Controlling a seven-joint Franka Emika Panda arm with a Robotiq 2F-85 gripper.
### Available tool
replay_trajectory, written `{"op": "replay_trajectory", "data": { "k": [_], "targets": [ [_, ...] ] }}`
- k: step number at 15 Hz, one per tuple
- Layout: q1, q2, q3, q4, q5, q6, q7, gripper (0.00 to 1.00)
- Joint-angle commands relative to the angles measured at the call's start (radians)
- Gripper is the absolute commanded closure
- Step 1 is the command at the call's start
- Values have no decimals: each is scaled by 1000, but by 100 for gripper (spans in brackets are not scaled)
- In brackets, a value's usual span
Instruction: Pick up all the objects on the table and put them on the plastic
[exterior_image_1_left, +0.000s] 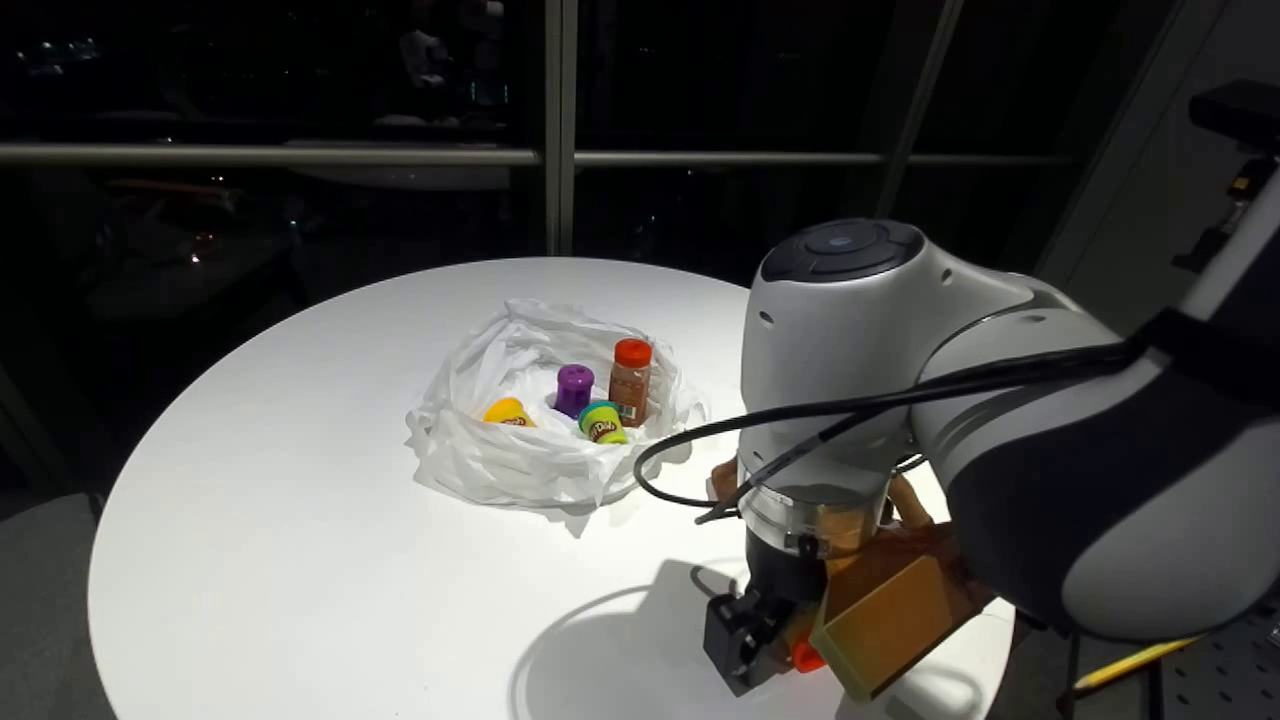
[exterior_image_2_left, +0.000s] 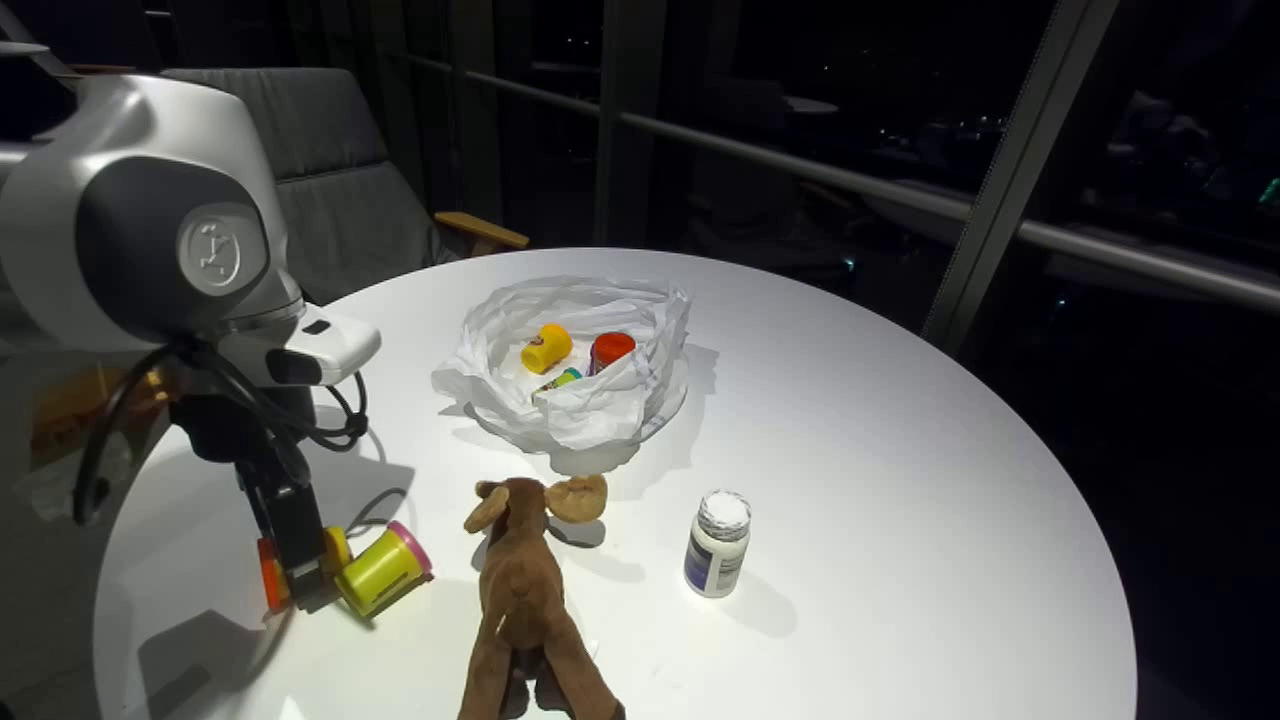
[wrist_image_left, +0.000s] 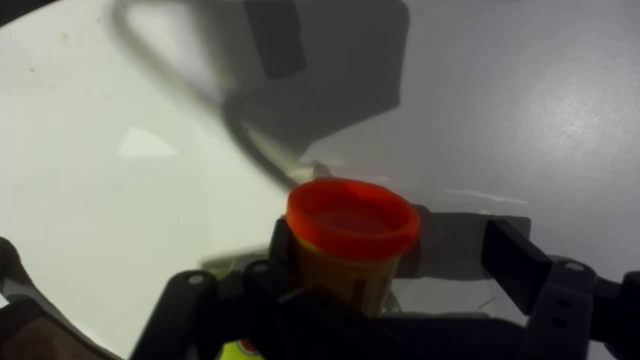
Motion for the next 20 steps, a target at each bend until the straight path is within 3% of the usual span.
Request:
{"op": "replay_trajectory", "data": {
  "k": [1, 5, 7, 10, 13, 16, 20],
  "targets": [
    [47, -27, -34, -19, 60, 3, -13, 34],
    [134, -63, -105, -41, 55, -11, 77, 66],
    [166, -72, -135, -44, 43, -28, 115, 77],
    [161, -98, -139, -27, 48, -80, 114, 77],
    [164, -161, -157, 41, 2, -241, 126, 77],
    [115, -216, -121, 170, -59, -445, 122, 77],
    [29, -156, -68, 406, -101, -577, 74, 77]
  ]
}}
